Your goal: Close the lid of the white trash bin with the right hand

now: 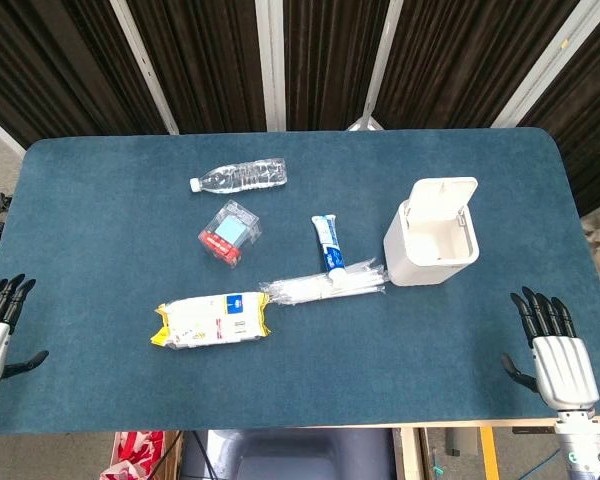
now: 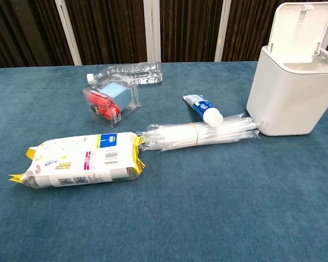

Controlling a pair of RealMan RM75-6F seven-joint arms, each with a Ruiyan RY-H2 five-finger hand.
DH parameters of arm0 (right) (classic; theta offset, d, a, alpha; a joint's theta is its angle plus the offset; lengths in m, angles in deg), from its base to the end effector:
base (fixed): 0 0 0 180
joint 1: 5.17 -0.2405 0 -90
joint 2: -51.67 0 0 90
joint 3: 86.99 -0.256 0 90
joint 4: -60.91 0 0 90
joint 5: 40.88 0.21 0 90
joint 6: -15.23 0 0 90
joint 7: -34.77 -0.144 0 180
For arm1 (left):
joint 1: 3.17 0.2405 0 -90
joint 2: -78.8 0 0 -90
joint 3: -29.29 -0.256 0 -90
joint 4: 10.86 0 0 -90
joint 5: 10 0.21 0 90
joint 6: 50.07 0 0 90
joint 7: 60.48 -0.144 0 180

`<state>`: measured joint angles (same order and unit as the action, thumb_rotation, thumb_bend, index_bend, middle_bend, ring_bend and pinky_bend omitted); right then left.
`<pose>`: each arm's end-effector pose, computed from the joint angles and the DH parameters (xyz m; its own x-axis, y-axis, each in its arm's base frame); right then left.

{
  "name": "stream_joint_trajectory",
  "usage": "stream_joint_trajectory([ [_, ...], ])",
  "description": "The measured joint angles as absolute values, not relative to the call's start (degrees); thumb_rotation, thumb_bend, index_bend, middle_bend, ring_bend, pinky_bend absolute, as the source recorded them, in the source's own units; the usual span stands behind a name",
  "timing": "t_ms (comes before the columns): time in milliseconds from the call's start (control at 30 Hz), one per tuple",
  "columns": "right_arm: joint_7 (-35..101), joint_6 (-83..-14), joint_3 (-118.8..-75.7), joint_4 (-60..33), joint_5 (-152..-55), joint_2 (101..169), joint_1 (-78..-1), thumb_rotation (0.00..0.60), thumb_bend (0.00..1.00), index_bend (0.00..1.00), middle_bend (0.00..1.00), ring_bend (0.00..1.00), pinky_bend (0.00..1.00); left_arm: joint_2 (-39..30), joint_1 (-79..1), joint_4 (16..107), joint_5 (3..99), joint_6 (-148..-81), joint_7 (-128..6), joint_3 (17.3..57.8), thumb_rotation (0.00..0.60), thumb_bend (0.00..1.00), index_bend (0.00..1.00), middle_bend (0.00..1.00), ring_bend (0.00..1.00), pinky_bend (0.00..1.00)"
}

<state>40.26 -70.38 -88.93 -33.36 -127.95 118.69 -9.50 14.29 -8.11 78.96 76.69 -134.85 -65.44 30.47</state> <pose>-0.2993 -0.1739 0.1380 0.4084 -0.0164 0.9126 -0.9127 -0.0247 0.4080 -0.3199 0.1759 0.1559 0.5082 0.0314 0.8607 0.8612 -0.0228 -0.5077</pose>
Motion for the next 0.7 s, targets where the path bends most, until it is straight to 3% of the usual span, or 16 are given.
stream_joint_trajectory([
  [533,40.3,-70.3,-89.9,-34.5,-127.6,118.3,-9.7,0.600,0.32,0.00,0.00,0.00,0.01,14.5,-7.8,79.4,76.6,-135.2,-65.3,30.4,0.600,0.00,0.00,0.00,0.00,0.00],
  [600,40.1,-70.1,-90.6,-35.4,-126.9,118.0,-10.1,0.600,0.32,0.00,0.00,0.03,0.10,14.6,-7.8,79.6,76.5,-135.2,-65.1,30.4,0.600,0.00,0.00,0.00,0.00,0.00],
  [700,39.8,-69.1,-92.5,-37.2,-125.0,117.1,-11.1,0.600,0.32,0.00,0.10,0.26,0.41,14.8,-7.6,79.8,76.5,-135.6,-64.4,30.6,0.600,0.00,0.00,0.00,0.00,0.00],
])
